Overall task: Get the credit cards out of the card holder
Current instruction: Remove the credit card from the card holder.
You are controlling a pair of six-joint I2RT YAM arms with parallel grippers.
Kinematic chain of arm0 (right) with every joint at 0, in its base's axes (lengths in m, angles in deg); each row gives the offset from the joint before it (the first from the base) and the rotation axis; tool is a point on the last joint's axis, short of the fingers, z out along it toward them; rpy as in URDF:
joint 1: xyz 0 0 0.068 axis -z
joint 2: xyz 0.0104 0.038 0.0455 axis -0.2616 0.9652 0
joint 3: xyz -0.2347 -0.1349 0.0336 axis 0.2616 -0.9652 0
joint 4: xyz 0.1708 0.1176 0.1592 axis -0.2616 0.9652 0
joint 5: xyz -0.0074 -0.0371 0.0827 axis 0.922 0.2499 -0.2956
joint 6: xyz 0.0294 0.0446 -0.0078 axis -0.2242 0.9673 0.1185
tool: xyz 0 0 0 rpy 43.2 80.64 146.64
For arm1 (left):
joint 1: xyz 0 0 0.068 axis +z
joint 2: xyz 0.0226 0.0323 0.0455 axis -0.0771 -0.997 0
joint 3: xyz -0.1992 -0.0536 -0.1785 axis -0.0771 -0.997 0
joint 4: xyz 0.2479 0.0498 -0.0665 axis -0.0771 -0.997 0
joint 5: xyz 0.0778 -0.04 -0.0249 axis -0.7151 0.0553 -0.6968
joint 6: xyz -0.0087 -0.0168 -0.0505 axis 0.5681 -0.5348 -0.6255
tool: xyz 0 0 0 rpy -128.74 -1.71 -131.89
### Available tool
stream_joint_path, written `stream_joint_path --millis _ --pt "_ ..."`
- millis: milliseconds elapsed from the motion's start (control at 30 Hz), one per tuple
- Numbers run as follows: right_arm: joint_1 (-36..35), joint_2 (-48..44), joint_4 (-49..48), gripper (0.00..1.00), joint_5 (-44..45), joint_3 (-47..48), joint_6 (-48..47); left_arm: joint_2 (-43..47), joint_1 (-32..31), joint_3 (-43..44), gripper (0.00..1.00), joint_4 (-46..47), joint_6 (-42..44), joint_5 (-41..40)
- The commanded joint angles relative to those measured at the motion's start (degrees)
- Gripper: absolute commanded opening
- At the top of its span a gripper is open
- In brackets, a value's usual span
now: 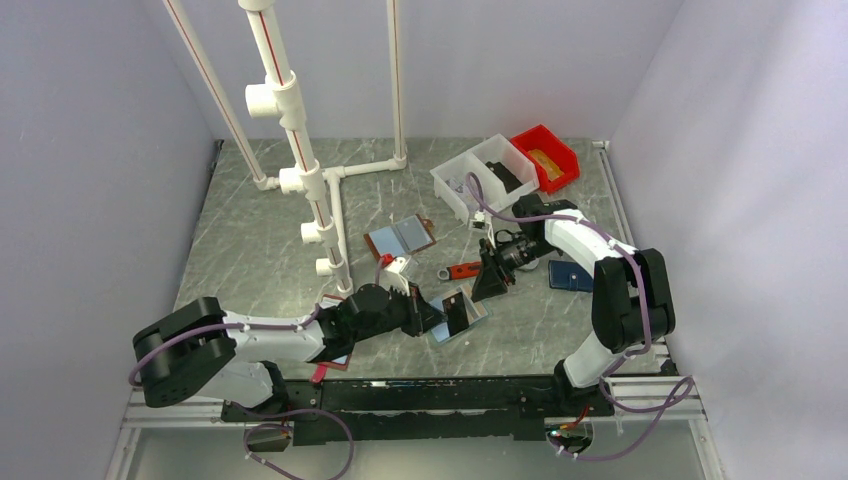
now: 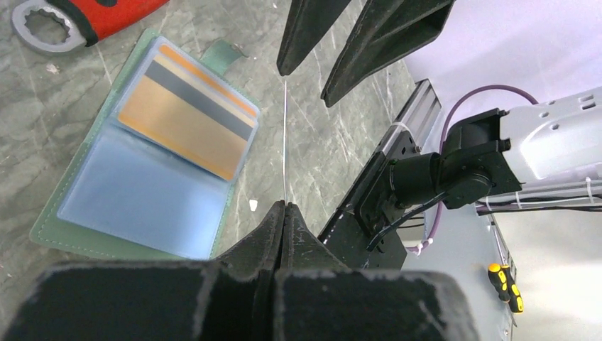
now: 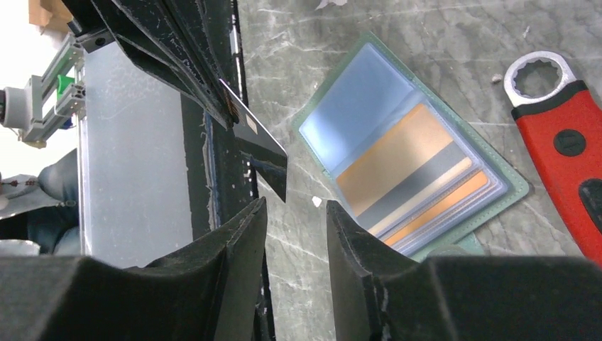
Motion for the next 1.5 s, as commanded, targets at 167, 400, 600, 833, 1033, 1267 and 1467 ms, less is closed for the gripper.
stream_joint_path --millis 167,400,600,833,1033,1267,1467 --pt "0.4 -0.5 5.1 0.45 -5.9 2.3 -6.8 2.6 -0.9 1.1 0.00 5.5 1.2 -1.0" --pt "0.4 -0.6 6.9 0.49 -7.0 2.3 -9.0 2.4 -1.4 1.4 0.00 7.4 1.3 -0.9" --pt "0.4 -0.1 11.7 0.51 -9.2 2.9 -14.1 2.2 -2.0 1.8 0.00 9.0 1.2 -3.0" --pt "0.4 0.5 17.8 0.53 -11.4 3.6 -21.5 1.5 -2.4 3.1 0.00 10.1 1.7 -3.0" --pt "0.4 0.5 18.0 0.51 -11.8 3.5 -21.5 0.4 -2.7 3.3 0.00 12.4 1.6 -3.0" --pt "0.4 0.6 20.7 0.42 -12.7 3.7 -24.7 -0.2 -3.0 3.5 0.00 13.7 2.2 -3.7" --pt "0.3 0.7 21.6 0.36 -12.8 3.9 -25.8 0.7 -3.1 3.3 0.00 13.5 2.9 -4.6"
